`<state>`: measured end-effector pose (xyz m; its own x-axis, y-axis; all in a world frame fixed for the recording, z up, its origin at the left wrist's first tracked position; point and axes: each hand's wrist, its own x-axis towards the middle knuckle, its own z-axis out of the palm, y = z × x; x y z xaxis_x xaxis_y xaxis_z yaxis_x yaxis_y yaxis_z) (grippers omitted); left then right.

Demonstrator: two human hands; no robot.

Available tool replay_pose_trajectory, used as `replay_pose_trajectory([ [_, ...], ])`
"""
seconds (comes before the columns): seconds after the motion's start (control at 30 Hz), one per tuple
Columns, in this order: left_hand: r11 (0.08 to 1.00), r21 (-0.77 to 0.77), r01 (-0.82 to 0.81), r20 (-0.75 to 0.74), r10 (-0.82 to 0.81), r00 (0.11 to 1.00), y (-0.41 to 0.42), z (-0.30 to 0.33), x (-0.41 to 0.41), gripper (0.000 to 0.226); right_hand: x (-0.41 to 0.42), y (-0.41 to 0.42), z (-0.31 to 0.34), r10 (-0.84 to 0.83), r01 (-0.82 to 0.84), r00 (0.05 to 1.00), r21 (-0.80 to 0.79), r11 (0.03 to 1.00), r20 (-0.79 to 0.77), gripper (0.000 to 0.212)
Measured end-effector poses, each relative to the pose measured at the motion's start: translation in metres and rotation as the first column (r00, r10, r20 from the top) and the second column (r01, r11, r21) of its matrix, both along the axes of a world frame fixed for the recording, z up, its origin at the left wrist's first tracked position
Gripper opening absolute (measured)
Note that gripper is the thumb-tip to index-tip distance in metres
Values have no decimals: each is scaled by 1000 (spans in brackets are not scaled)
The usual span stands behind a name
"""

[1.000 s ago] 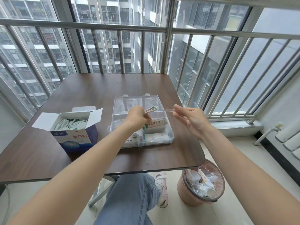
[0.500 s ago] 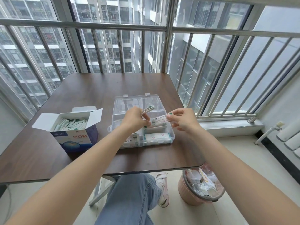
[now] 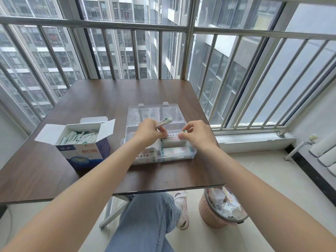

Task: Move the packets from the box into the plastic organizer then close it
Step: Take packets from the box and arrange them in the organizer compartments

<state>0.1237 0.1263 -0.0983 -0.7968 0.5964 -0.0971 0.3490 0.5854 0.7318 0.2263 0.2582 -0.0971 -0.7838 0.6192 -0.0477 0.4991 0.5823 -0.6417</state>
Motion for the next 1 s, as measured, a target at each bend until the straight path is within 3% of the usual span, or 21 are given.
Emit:
replay_pose_trajectory([
  [0.37, 995, -78, 69, -141, -80, 987, -2, 1, 0, 6, -4, -2, 2, 96, -104, 993, 113, 988, 73, 14],
  [0.67, 970, -232, 74, -112, -102, 988, 6, 15, 3, 15, -8, -1, 5, 123, -141, 984, 141, 980, 133, 19],
  [0.8, 964, -254, 78, -82, -102, 991, 5, 18, 3, 6, -11, 0, 7, 144, -165, 977, 133, 977, 155, 13],
  [0.9, 994, -100, 48, -44, -53, 998, -1, 17, 4, 11, -13, 3, 6, 175, -193, 972, 110, 975, 155, 12],
  [1.0, 979, 205, -20, 286, -40, 957, -9, 18, 8, 24, -13, 7, 5, 198, -213, 971, 104, 971, 138, 14],
])
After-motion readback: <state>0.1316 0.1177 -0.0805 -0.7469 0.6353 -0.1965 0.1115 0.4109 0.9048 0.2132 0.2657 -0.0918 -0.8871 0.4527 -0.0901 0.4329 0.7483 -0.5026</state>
